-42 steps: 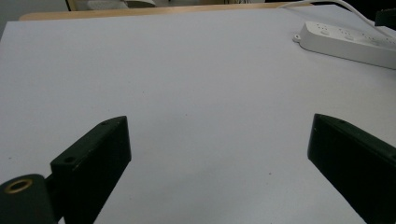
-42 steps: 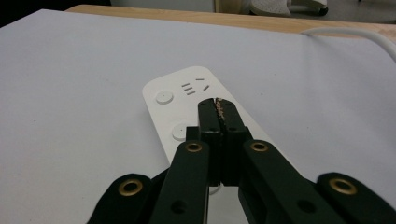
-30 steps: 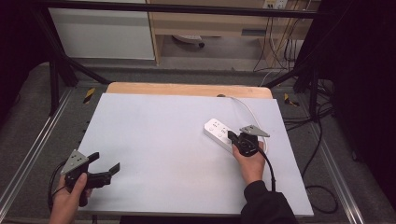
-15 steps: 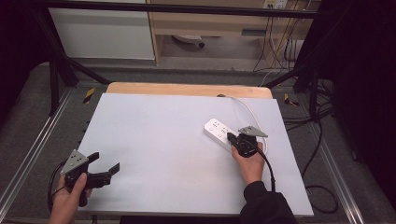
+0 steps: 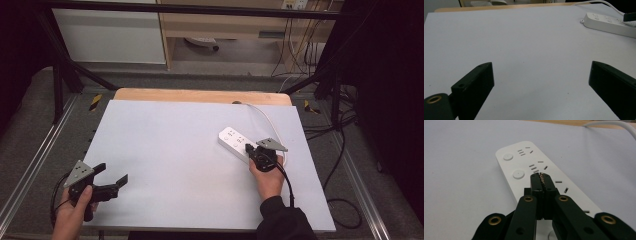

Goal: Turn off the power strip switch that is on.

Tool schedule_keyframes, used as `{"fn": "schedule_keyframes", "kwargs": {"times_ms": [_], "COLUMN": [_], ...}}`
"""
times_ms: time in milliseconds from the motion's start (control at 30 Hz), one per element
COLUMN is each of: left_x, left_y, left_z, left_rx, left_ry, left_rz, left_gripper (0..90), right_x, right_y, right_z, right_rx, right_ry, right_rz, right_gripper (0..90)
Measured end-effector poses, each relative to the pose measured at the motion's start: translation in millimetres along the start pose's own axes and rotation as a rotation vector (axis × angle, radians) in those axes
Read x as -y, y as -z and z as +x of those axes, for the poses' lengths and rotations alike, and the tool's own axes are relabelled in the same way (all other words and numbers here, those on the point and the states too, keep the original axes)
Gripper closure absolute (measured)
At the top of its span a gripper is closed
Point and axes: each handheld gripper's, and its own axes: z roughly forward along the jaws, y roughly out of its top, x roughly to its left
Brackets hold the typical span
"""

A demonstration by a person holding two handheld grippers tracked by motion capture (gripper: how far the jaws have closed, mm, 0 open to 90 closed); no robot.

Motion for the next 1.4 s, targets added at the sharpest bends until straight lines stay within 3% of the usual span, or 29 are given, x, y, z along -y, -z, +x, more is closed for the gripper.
{"fn": "schedule_keyframes", "kwargs": {"times_ms": [1400], "left_x": [0.1], "left_y": [-0.7], "left_z": [-1.4], "left_rx": [0.003], "left_ry": [-0.002], "left_rz": [0.005], "left_gripper": [6.1], "right_x": [6.3], "right_y": [-3.1], "right_z": [3.1], "right_rx": [-0.001], "right_ry": [0.02], "right_rz": [0.007], "right_gripper": [90.0]}}
